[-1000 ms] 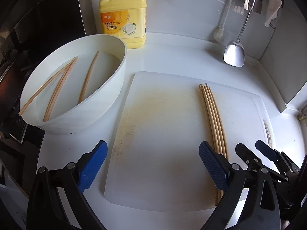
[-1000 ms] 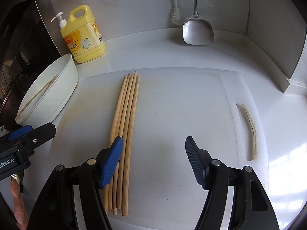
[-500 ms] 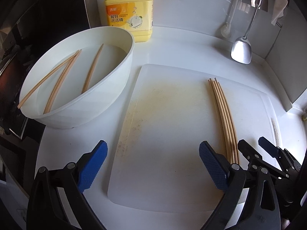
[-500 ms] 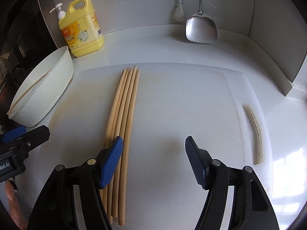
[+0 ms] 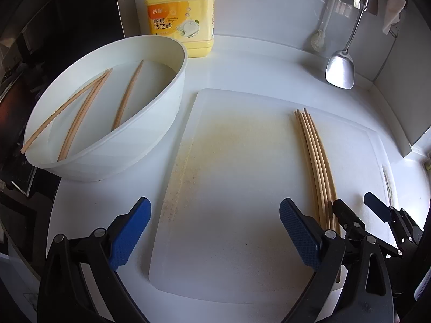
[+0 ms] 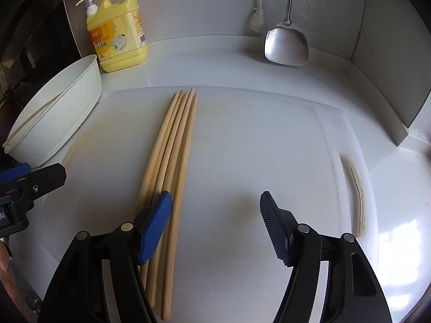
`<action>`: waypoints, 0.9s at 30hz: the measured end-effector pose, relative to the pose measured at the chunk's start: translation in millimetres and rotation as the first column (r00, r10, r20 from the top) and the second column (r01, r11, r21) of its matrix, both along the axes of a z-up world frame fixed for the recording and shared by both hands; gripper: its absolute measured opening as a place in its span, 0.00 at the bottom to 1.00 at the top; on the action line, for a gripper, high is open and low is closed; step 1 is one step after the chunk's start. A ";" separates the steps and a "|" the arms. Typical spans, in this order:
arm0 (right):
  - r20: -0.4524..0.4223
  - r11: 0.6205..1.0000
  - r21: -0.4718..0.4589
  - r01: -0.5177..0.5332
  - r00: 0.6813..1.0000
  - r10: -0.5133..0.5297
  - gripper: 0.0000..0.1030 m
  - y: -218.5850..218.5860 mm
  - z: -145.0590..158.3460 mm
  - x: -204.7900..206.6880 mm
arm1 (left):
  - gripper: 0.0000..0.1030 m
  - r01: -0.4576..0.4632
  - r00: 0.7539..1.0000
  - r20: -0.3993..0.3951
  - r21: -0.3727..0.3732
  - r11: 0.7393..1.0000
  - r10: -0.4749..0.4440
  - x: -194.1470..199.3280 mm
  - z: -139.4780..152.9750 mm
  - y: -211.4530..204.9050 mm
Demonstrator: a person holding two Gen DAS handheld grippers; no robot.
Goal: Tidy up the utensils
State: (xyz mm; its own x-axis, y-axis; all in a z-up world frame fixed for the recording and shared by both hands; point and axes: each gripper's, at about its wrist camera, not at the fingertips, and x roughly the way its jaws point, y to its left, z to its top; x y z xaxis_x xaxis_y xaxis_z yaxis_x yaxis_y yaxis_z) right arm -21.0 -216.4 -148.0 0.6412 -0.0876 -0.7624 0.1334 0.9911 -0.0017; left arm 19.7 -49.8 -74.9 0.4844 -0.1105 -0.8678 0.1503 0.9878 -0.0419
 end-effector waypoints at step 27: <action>0.057 1.000 0.025 0.018 0.998 -0.020 0.22 -50.3 1.5 0.9 | 0.92 0.137 0.990 0.010 0.000 0.991 -0.137 3.8 -23.6 -72.9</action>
State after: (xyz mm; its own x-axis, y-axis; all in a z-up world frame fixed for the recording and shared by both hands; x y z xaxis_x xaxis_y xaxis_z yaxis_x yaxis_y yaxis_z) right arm -20.2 -266.8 -146.5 0.6821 -0.0819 -0.7267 0.1512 0.9880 0.0306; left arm 23.5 -122.7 -98.5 0.4732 -0.1773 -0.8629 0.2847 0.9577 -0.0407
